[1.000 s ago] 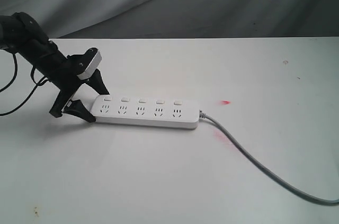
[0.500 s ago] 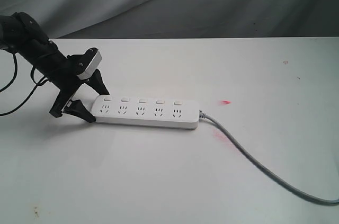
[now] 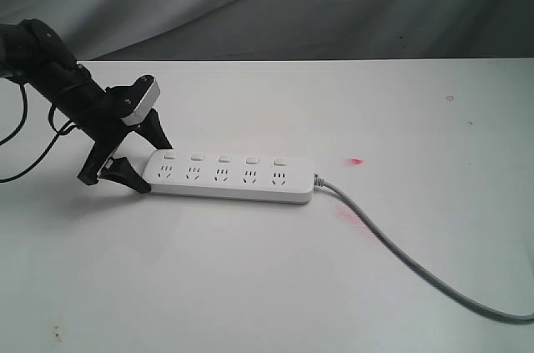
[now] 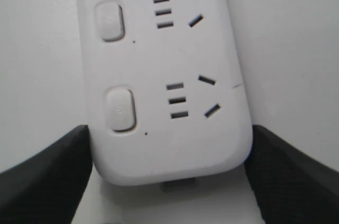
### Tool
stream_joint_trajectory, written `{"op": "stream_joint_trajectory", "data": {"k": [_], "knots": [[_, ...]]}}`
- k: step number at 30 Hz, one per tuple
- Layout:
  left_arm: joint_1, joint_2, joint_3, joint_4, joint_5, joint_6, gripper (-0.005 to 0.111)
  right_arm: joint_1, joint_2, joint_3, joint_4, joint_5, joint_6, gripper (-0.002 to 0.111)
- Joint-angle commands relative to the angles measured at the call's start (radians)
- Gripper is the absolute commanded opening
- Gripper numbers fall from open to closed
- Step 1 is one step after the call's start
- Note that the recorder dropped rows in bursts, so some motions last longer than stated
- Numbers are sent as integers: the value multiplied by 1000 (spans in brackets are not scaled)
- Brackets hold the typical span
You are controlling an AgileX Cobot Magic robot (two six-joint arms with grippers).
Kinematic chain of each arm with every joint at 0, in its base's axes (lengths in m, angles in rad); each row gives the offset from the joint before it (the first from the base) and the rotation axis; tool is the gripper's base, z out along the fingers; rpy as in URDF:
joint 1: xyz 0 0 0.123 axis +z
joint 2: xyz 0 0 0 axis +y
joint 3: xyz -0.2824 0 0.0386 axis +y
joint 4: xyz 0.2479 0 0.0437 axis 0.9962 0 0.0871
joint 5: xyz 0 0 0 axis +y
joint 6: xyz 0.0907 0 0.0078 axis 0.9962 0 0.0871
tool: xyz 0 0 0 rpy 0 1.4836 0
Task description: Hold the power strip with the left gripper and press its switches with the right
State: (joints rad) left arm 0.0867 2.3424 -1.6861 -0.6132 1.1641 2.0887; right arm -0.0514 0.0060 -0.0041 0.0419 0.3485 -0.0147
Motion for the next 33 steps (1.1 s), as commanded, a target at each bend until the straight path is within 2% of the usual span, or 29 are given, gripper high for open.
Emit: {"op": "stream_joint_trajectory", "data": {"k": [1, 13, 16, 21, 26, 29, 33], "knots": [[-4, -2, -6, 3, 9, 5, 8, -10, -6, 4, -6, -9, 2, 0], [-4, -2, -6, 3, 9, 5, 8, -10, -6, 4, -6, -16, -7, 0], [-4, -2, -6, 3, 9, 5, 8, -8, -6, 4, 24, -131, 2, 0], [-4, -2, -6, 3, 9, 5, 8, -8, -6, 4, 387, -441, 62, 0], [-4, -2, -6, 3, 9, 5, 8, -8, -6, 4, 504, -729, 103, 0], [-4, -2, -6, 3, 9, 5, 8, -8, -6, 4, 480, -808, 106, 0], [-4, -2, -6, 3, 9, 5, 8, -8, -6, -35, 450, -740, 4, 0]]}}
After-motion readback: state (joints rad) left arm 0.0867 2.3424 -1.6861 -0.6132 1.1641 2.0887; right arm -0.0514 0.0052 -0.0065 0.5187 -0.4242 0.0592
